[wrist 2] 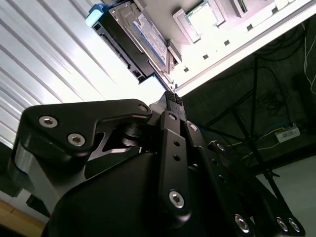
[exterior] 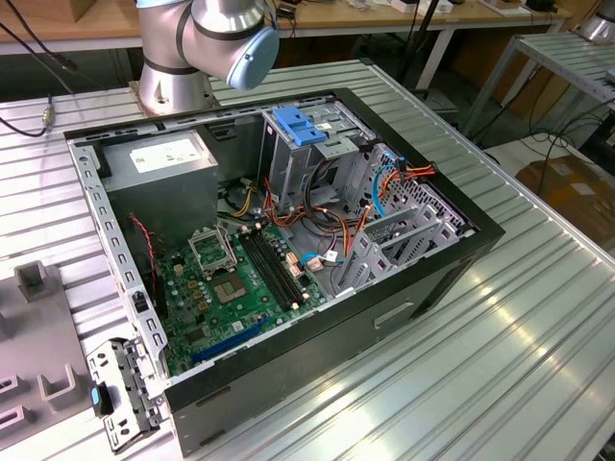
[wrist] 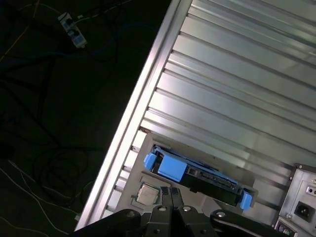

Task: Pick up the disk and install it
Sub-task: 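Pick up the disk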

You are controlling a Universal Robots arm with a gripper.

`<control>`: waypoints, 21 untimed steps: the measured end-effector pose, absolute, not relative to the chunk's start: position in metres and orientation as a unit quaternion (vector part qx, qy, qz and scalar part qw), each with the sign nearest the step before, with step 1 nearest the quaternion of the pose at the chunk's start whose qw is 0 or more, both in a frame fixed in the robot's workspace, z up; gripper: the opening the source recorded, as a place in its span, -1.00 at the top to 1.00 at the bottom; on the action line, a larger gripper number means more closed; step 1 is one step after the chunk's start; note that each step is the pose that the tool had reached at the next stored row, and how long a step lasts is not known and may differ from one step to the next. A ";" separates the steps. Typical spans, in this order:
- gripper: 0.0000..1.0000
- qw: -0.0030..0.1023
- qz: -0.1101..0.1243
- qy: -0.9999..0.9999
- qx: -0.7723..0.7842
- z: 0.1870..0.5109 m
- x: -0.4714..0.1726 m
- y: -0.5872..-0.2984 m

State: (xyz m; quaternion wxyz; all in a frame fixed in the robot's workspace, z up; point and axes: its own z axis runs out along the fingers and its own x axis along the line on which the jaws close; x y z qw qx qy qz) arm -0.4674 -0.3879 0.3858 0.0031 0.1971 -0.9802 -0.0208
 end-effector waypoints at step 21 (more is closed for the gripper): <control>0.79 0.005 -0.020 -0.959 0.282 0.386 -0.467 -0.388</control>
